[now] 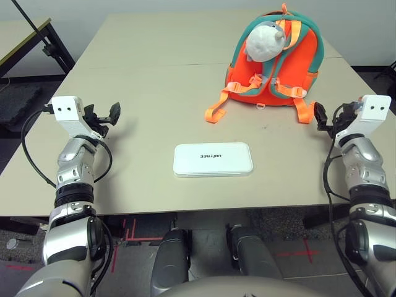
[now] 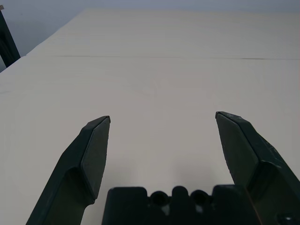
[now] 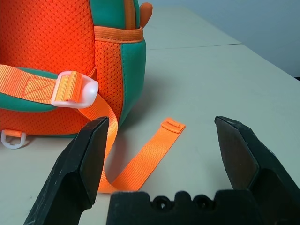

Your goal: Put the pencil case into the backpack and zip it.

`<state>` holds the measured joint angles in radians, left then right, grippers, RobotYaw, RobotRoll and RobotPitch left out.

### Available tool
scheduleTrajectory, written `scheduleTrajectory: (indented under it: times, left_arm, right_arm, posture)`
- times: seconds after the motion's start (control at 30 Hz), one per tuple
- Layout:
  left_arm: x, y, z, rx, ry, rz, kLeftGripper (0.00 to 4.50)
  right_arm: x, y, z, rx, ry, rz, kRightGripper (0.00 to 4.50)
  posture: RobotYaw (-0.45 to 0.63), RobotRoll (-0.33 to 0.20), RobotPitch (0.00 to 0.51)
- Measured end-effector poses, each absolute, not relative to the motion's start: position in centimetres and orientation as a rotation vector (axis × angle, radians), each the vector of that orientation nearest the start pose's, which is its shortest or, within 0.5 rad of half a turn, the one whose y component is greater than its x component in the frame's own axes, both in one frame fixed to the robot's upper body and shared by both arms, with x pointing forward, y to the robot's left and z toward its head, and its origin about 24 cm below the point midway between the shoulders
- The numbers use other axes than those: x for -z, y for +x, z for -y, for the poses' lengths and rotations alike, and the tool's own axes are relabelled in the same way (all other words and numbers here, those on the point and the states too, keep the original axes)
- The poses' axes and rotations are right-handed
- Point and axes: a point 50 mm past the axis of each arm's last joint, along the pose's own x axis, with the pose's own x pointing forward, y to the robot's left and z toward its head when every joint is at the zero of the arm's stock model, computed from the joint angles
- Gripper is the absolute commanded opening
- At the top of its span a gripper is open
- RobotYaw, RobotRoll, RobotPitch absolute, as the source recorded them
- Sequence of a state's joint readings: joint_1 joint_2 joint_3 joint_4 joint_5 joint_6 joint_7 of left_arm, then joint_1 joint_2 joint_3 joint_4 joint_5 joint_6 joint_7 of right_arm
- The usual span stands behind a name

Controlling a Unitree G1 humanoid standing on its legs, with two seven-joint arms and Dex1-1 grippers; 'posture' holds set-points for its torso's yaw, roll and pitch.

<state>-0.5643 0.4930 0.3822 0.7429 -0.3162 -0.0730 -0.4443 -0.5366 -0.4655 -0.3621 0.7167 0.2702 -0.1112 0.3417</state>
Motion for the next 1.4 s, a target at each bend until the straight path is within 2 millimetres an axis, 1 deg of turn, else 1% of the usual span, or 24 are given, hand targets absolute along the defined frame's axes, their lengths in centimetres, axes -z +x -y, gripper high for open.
scheduleTrajectory:
  times: [0.17, 0.4, 0.5, 0.7, 0.87, 0.97, 1.17, 1.27, 1.4]
  left_arm:
    - [-11.4, 33.5, -31.1, -0.004, -0.065, 0.099, 4.50]
    - [-11.4, 33.5, -30.9, 0.007, -0.063, 0.094, 4.50]
    - [-11.7, 33.5, -30.7, 0.025, -0.062, 0.095, 4.50]
    - [-12.6, 33.7, -30.0, 0.099, -0.093, 0.080, 4.50]
    - [-14.0, 33.8, -28.5, 0.214, -0.175, 0.045, 4.50]
    - [-14.6, 33.4, -27.0, 0.334, -0.239, -0.028, 4.50]
    - [-14.0, 31.7, -25.2, 0.501, -0.447, -0.304, 4.50]
    - [-13.4, 30.5, -24.6, 0.578, -0.619, -0.474, 4.50]
    - [-12.9, 28.9, -23.7, 0.691, -0.828, -0.612, 4.50]
  right_arm:
    - [-10.2, 33.0, 30.8, 0.086, 0.015, 0.085, 4.48]
    - [-10.2, 33.0, 30.7, 0.085, 0.017, 0.087, 4.48]
    - [-10.1, 33.0, 30.7, 0.085, 0.018, 0.085, 4.48]
    - [-9.8, 33.0, 30.7, 0.086, 0.023, 0.073, 4.48]
    - [-9.8, 33.0, 30.8, 0.080, 0.021, 0.074, 4.48]
    - [-9.9, 33.0, 30.7, 0.077, 0.019, 0.075, 4.48]
    - [-9.8, 33.2, 30.3, 0.041, -0.003, 0.064, 4.48]
    - [-10.1, 33.3, 29.8, -0.007, -0.051, 0.060, 4.48]
    - [-11.4, 33.4, 29.5, -0.048, -0.111, 0.092, 4.48]
  posture:
    - [-0.06, 0.000, 0.092]
    - [-0.05, 0.000, 0.088]
    - [-0.06, 0.000, 0.099]
    - [-0.06, 0.000, 0.095]
    - [-0.05, 0.000, 0.097]
    - [-0.05, 0.000, 0.097]
    - [-0.06, 0.000, 0.098]
    - [-0.07, 0.000, 0.102]
    - [-0.08, 0.000, 0.105]
